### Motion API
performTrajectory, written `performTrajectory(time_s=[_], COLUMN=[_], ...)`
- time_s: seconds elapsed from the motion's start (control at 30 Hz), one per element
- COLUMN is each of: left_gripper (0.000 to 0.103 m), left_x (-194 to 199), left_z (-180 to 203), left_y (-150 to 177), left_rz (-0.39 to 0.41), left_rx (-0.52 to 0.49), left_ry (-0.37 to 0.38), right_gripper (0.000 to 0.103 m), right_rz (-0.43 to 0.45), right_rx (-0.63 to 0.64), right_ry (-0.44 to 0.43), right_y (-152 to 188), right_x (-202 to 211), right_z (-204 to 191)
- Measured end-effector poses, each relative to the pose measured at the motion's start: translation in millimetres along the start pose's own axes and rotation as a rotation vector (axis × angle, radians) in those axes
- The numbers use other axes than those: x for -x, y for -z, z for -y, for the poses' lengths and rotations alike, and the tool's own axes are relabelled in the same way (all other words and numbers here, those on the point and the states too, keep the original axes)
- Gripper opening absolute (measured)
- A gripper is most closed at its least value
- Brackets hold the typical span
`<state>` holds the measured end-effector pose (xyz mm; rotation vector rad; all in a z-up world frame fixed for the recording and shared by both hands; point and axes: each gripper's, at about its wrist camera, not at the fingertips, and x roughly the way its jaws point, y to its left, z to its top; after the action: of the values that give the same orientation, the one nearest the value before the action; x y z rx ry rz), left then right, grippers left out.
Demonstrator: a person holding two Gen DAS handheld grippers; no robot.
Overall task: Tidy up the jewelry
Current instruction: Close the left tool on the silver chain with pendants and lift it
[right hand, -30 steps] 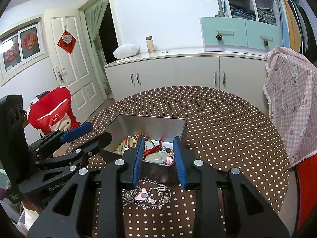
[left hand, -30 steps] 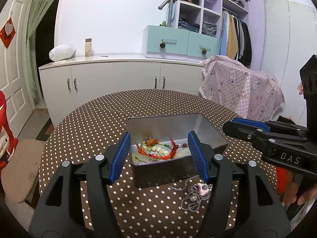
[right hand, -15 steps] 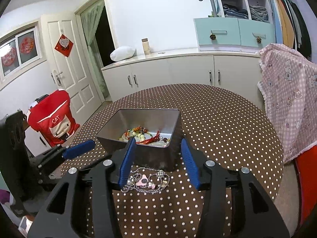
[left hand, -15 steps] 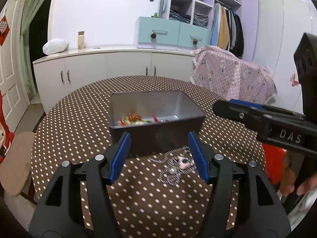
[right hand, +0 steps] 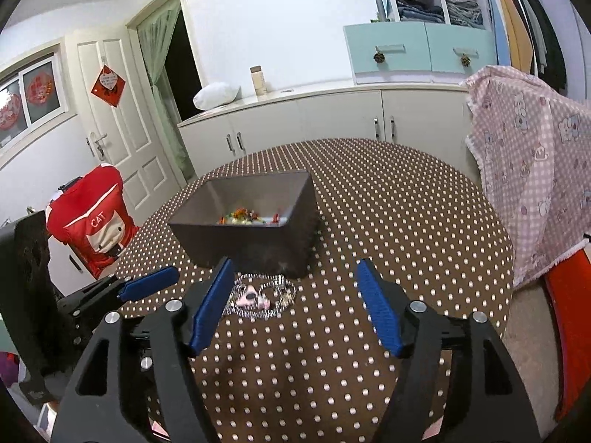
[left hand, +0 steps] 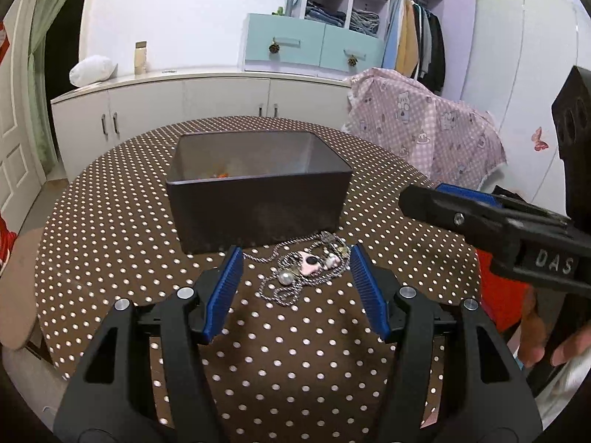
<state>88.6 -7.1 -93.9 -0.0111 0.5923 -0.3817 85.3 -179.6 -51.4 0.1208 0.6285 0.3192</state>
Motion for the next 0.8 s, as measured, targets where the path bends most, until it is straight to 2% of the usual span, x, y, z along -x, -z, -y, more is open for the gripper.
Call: performTrajectory(time_s=[0.1, 0.13, 0.27, 0.53, 0.8], left_gripper=[0.039, 0.037, 0.034, 0.016, 0.013], left_x=[-7.2, -11.1, -17.7, -28.8, -35.9], left_z=[4.4, 3.9, 4.1, -1.4, -5.2], left_y=[3.4, 4.4, 6.2, 6.0, 4.1], left_rz=[-0.023, -0.037, -0.051, -0.101, -0.145], left_rx=[-0.002, 0.006, 0.020, 0.055, 0.087], left_ry=[0.003, 0.006, 0.015, -0.006, -0.015], right_gripper=[0.069, 0.069, 0.069, 0.070, 0.070], right_rz=[-0.013, -0.015, -0.019, -0.043, -0.059], right_rx=[-0.009, -0.013, -0.026, -0.062, -0.069], right_ry=[0.018, 0.022, 0.028, 0.030, 0.020], right_y=[6.6, 8.0, 12.1, 17.8, 21.5], right_x=[0.5, 1.0, 3.3, -1.5, -4.9], right_z=[5.9, 8.1, 15.5, 27.3, 28.0])
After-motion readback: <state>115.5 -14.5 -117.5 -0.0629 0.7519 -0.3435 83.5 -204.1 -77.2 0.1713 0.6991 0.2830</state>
